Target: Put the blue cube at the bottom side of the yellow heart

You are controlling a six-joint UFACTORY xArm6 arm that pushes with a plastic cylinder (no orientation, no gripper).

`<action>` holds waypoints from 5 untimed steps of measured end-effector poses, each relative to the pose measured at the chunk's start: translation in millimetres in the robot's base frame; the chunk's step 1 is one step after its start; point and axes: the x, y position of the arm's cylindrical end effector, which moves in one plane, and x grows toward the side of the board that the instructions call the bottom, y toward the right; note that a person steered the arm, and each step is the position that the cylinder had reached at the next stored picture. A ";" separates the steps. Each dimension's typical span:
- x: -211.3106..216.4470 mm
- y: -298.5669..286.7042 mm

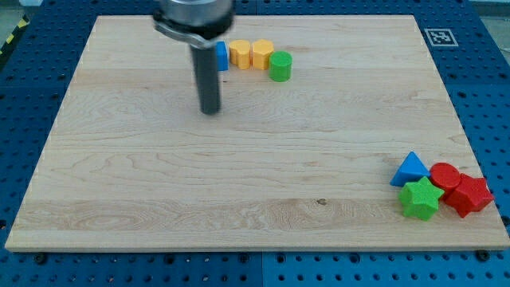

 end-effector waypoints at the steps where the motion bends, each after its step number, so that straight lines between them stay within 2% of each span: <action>1: -54.8 -62.4; 2: -107.4 -76.4; 3: -142.8 -31.2; 4: -135.5 -5.3; 5: -99.4 -5.3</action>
